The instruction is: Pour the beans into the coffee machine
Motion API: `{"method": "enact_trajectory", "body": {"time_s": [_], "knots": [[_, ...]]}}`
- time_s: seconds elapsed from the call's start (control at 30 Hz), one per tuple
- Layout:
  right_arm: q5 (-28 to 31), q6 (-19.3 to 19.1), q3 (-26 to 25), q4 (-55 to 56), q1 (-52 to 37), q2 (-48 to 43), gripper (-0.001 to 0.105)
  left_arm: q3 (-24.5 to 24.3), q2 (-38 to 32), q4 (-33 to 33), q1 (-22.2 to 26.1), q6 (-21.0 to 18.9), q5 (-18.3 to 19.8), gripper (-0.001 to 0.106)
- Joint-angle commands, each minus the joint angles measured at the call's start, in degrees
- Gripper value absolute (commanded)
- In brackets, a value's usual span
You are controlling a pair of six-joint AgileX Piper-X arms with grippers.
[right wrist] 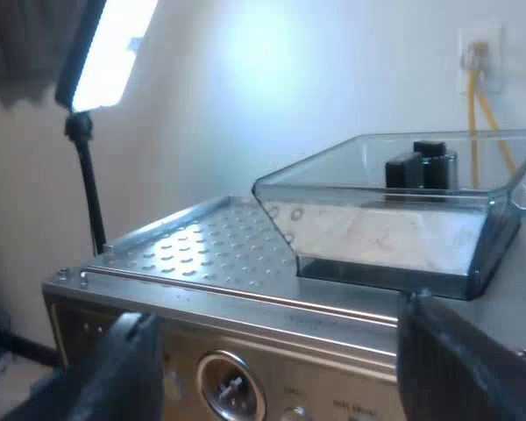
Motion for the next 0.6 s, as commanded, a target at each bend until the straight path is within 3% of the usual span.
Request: {"method": "enact_trajectory", "body": {"time_s": [0.03,0.23,0.43,0.6], "knots": [[0.5,-0.7,1.3,-5.0,0.2,0.2,0.059,-0.5,-0.4,-0.6,0.0,0.7,-0.2,0.028],[1.9,-0.7,4.1,-14.9,0.2,1.3,0.059,-0.5,-0.4,-0.6,0.0,2.6,-0.2,0.028],[2.2,-0.7,4.0,-14.8,0.2,1.5,0.059,-2.5,0.2,-0.3,0.0,2.5,-0.2,0.028],[2.2,0.2,4.0,-15.3,0.2,1.5,0.077,-7.2,3.6,4.6,0.0,2.5,0.0,0.028]]}}
